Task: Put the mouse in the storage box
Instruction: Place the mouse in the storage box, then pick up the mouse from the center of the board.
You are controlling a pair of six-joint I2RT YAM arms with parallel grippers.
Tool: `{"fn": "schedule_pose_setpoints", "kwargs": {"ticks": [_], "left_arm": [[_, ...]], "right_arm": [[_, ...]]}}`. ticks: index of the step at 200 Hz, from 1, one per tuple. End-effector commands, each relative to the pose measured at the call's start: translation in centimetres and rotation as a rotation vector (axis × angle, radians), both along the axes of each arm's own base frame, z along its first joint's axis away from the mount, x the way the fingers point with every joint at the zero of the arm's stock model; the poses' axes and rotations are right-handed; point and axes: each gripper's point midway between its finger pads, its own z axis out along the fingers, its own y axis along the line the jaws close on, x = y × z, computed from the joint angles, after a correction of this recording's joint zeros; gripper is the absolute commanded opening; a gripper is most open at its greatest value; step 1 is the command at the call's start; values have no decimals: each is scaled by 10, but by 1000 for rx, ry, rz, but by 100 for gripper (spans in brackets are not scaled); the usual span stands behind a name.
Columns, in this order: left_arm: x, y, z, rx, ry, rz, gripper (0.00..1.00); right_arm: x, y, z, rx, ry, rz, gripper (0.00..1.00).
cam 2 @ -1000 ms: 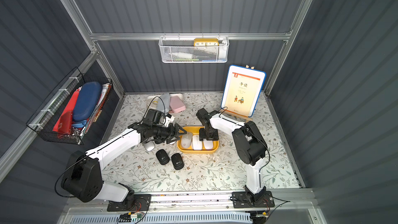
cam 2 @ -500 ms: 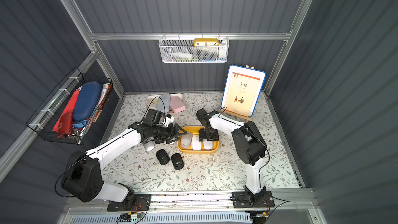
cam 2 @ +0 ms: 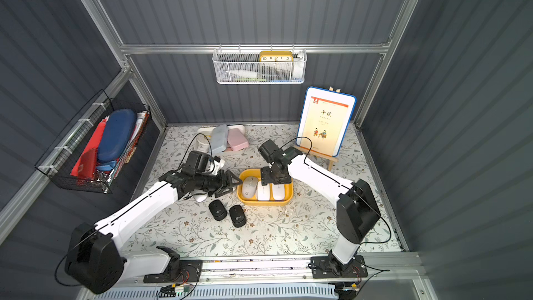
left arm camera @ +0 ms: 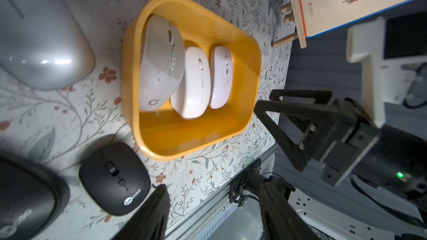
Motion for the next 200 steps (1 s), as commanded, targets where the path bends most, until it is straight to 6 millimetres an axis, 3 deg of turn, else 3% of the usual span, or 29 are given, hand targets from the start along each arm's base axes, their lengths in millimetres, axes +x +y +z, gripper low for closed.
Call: {"fn": "schedule_pose_setpoints", "kwargs": {"ticks": [1,41,63,79,100,132,200], "left_arm": [[-33,34,-29,167,119,140,61],[-73,73,-24,216,148,374,62],[-84,94,-18,176,124,491,62],[-86,95,-20,162,129,498,62],[-86,87,-25,187,158,446,63],[-77,86,-6,166,91,442,64],[-72,75,3,99,45,406,65]], "right_arm": [[-36,23,-3,34,13,64,73],[-87,70,-18,128,20,159,74],[-106,90,-32,110,15,237,77],[-115,102,-44,75,8,299,81],[-114,114,-59,37,-10,330,85],[-106,125,-76,-15,-39,335,88],[-104,136,-92,-58,-11,352,89]]}}
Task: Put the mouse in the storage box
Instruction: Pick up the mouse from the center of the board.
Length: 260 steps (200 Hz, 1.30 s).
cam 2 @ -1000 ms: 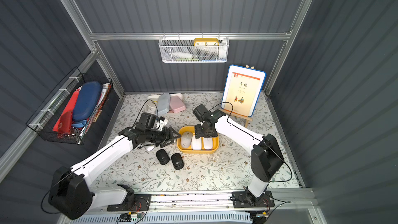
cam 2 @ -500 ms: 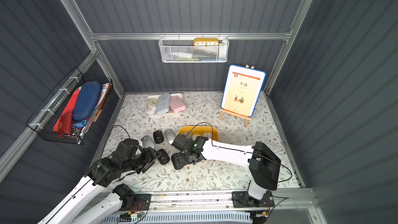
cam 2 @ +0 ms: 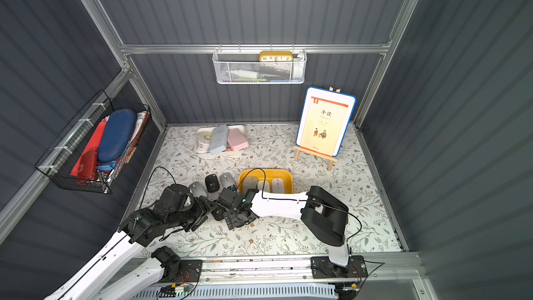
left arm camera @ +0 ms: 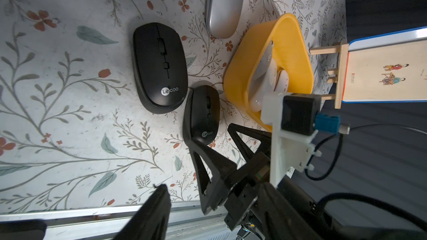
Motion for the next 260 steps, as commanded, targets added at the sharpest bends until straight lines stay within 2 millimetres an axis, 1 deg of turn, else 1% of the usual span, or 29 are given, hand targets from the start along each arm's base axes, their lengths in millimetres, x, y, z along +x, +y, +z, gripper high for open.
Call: {"fn": "schedule_pose_setpoints", "kwargs": {"ticks": [1,24,56,87,111,132,158,202,260], "left_arm": [[3,-5,9,-12,-33,-27,65],[6,-7,13,-5,-45,-42,66],[7,-9,16,-15,-58,-50,66],[7,-10,22,-31,-78,-51,67],[7,-10,27,-36,-90,-53,67],[8,-10,31,-41,-103,-54,67],[8,-10,32,-42,-107,-58,67],[9,-11,37,-44,-120,-66,67],[9,-12,37,-46,-120,-69,68]], "right_arm": [[0,4,0,-23,0,20,89],[1,6,-2,-17,2,15,89],[-5,2,-16,-77,56,-8,86],[-8,7,-24,-68,86,-18,83],[-5,8,-23,-67,74,-30,80],[-5,5,-27,-94,78,-33,79],[-6,4,-32,-120,82,-30,76],[-3,3,-37,-143,76,-39,76],[-2,2,-42,-178,79,-42,74]]}}
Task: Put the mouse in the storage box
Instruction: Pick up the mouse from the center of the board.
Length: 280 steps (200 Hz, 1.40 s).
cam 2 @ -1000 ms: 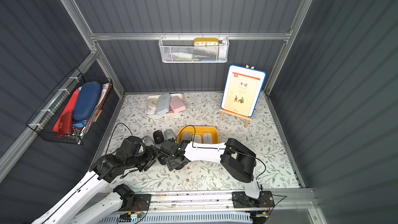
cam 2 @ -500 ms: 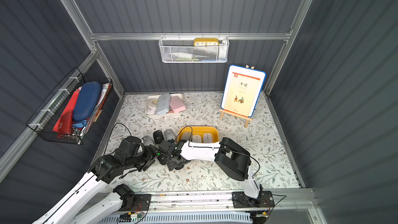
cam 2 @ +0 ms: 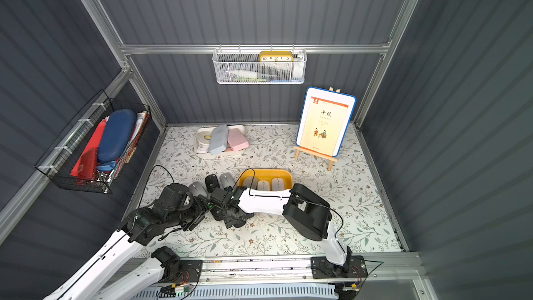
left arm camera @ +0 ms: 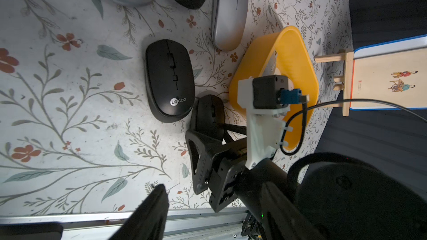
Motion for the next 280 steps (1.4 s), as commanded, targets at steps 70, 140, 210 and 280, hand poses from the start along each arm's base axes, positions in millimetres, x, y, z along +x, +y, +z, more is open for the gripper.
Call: {"fn": "schedule_pose_setpoints", "kwargs": {"ticks": [70,140,210,280], "left_arm": [[7,-22,38,-101,-107,-94,68],[5,-17,46,-100,-123,-76,68],[7,-14,64,-92,-139,-66,69],[17,-18,79,-81,-181,-76,69]], "right_arm": [[-6,-10,-19,-91,21,-1,70],[-20,-4,11,-27,-17,22,66],[-45,-8,70,57,-79,31,66],[-17,-27,94,44,-166,-25,66]]}}
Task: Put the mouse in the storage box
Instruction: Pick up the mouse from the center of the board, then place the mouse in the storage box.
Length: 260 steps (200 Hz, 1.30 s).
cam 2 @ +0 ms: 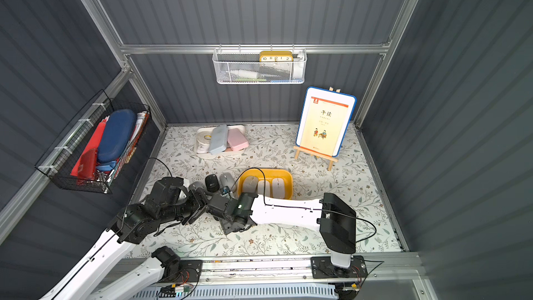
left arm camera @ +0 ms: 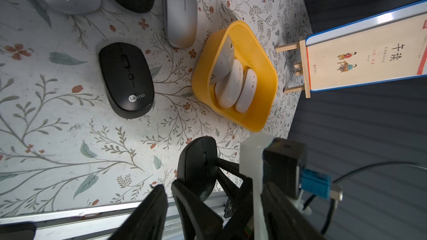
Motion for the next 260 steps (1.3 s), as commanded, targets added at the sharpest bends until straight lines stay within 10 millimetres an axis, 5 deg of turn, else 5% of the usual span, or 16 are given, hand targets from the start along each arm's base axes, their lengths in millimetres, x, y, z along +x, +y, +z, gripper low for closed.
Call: {"fn": "schedule_pose_setpoints", "kwargs": {"ticks": [1,61,110,138,167,214,260], "left_arm": [[11,-3,24,-4,-81,-8,69],[30,-26,16,53,-70,-121,69],[66,-92,25,-11,-213,-423,66],[100,-120,36,9,-279,-494,65],[120,-144,11,-2,-238,-558,65],[120,-165,-28,-76,-167,-637,66],[123,-165,-34,-56,-160,-636,66]], "right_arm": [[21,-21,1,-66,-36,-63,66],[77,-83,10,-60,-53,-214,66],[115,-135,1,-95,-30,-315,66],[130,-150,-9,-121,-6,-343,66],[142,-162,-27,-117,32,-391,66],[153,-166,-45,-106,46,-449,66],[160,-173,-54,-116,61,-484,67]]}}
